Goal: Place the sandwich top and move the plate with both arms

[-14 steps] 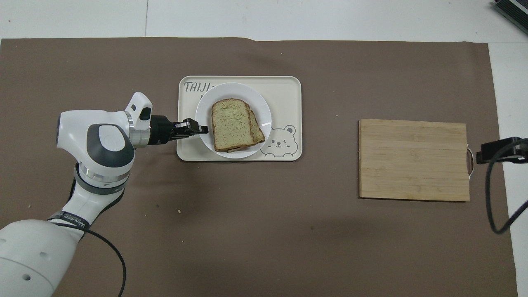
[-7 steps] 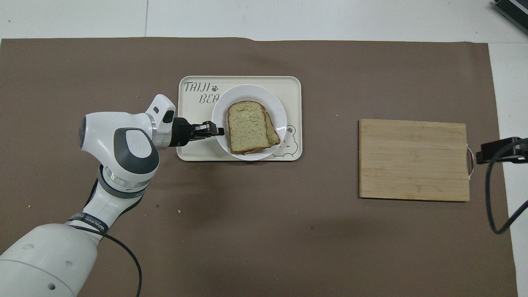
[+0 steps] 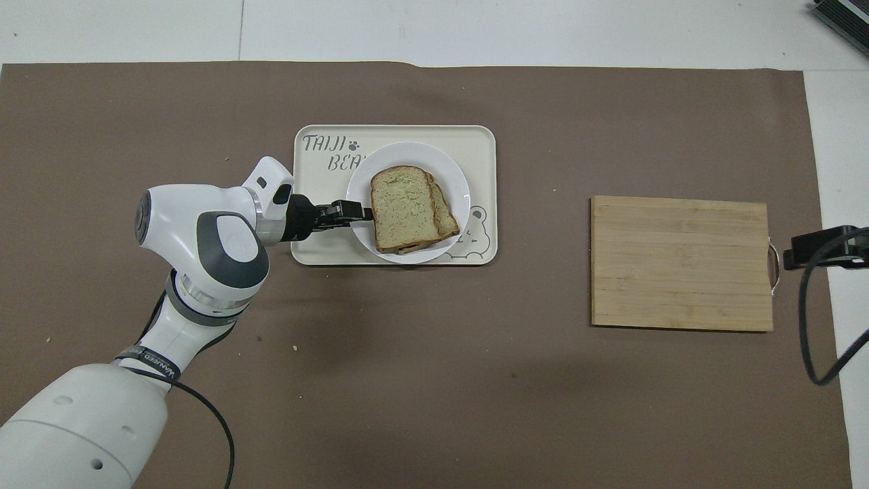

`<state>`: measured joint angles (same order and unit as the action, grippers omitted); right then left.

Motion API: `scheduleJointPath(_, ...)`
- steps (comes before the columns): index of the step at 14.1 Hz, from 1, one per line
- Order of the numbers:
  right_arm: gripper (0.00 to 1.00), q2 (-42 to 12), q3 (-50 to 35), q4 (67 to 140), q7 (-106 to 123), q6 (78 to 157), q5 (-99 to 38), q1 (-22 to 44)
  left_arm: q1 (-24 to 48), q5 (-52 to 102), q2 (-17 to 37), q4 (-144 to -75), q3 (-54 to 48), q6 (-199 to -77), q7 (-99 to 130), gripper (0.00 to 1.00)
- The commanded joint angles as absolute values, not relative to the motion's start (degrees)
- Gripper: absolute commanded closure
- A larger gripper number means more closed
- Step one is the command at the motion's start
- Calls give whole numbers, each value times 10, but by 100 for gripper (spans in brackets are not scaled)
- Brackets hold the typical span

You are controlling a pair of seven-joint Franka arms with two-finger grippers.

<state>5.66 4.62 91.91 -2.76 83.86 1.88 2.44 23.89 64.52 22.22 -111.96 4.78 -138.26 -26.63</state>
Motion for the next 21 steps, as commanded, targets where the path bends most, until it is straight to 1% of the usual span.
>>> scheduleJointPath(1,0,54,45,911,-12,830,20,21,250,591,209,-1114,61,-1397,-258,14)
scheduleJointPath(2,0,54,45,911,-12,830,20,21,250,566,201,-1114,62,-1397,-258,3)
scheduleJointPath(3,0,54,45,911,-12,830,20,21,246,543,193,-1115,62,-1397,-258,0)
scheduleJointPath(6,0,54,45,911,-12,830,20,21,241,481,168,-1114,80,-1384,-258,0)
scheduleJointPath(8,0,54,45,911,-12,830,20,21,241,430,152,-1109,104,-1348,-258,0)
scheduleJointPath(10,0,54,45,911,-12,830,20,21,240,356,148,-1077,135,-1304,-257,0)
scheduleJointPath(14,0,54,45,911,-12,830,20,21,240,267,142,-1018,206,-1221,-255,0)
scheduleJointPath(18,0,54,45,911,-12,830,20,21,240,151,106,-906,277,-1065,-257,0)
scheduleJointPath(21,0,54,45,911,-12,830,20,21,240,93,98,-835,302,-954,-258,0)
